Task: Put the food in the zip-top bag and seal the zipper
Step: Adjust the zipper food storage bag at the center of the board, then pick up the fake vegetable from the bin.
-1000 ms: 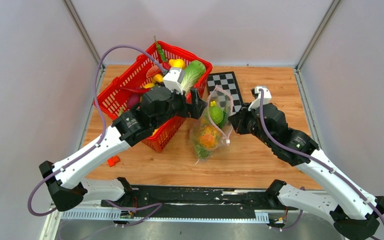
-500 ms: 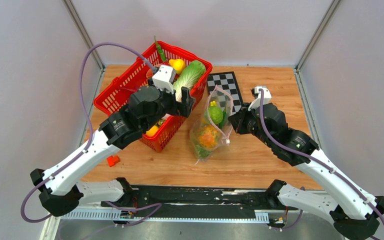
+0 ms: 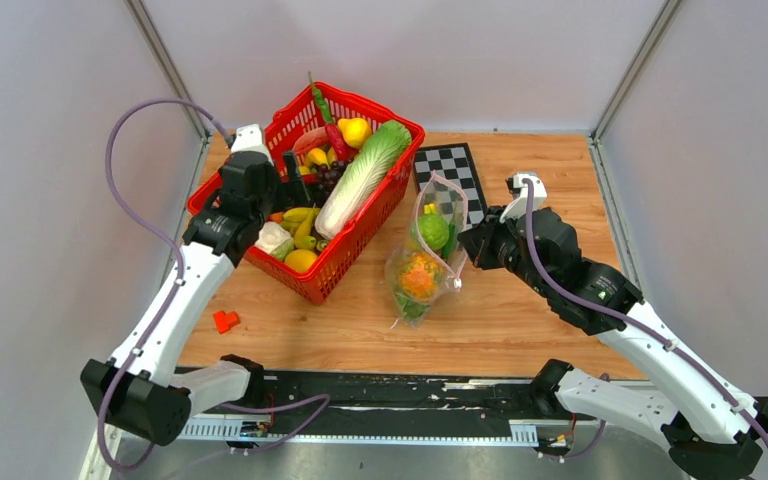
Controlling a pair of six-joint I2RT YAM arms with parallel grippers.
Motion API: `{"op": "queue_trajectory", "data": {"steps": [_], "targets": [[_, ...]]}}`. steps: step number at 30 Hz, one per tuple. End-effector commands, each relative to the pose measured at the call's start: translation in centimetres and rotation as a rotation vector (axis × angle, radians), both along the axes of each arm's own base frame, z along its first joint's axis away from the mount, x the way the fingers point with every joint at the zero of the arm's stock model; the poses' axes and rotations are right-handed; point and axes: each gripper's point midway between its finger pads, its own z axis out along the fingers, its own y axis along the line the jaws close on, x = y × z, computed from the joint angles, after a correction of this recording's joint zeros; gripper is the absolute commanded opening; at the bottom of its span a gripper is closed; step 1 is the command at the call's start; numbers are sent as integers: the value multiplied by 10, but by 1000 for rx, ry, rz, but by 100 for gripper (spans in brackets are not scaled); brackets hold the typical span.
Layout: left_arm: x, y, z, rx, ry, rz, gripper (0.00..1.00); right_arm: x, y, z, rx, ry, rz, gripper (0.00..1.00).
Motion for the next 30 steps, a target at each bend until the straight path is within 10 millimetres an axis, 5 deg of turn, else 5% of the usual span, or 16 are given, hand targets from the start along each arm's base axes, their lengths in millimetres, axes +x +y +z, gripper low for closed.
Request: {"op": "queue_trajectory", "data": {"steps": [1, 5, 8, 15, 21, 26, 30], "targets": [[13, 23, -37, -104, 88, 128, 100, 4, 3, 34, 72, -97, 9, 0], [24, 26, -59, -100, 137, 134, 100, 4, 3, 33, 71, -97, 11, 0], [38, 23, -56, -108, 99, 123, 100, 3, 4, 33, 73, -98, 16, 0], [96, 6, -5, -100, -48, 22, 100, 4, 4, 33, 72, -100, 16, 0], [170, -34, 8, -254, -145, -109, 100, 7, 9, 31, 64, -98, 25, 0], [225, -65, -13, -362, -113, -202, 89, 10, 16, 28, 55, -87, 43, 0], [251, -74, -45, -403, -93, -213, 73, 11, 20, 27, 52, -83, 54, 0]]}}
